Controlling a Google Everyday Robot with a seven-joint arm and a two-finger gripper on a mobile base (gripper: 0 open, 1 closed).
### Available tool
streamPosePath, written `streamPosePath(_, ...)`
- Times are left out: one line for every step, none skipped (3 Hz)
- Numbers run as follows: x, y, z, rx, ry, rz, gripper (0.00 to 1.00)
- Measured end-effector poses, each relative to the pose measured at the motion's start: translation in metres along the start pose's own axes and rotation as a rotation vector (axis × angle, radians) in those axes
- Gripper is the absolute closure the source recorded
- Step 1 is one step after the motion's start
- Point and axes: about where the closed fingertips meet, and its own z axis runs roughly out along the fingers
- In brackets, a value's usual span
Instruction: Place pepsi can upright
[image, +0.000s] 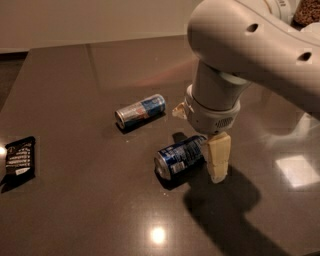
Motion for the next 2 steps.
streamPosePath(0.0009, 0.0029, 0.0060, -0.017, 0.010, -0.028, 0.00)
streamPosePath(0.0019, 0.0049, 0.0068, -0.029, 0.017, -0.048, 0.15)
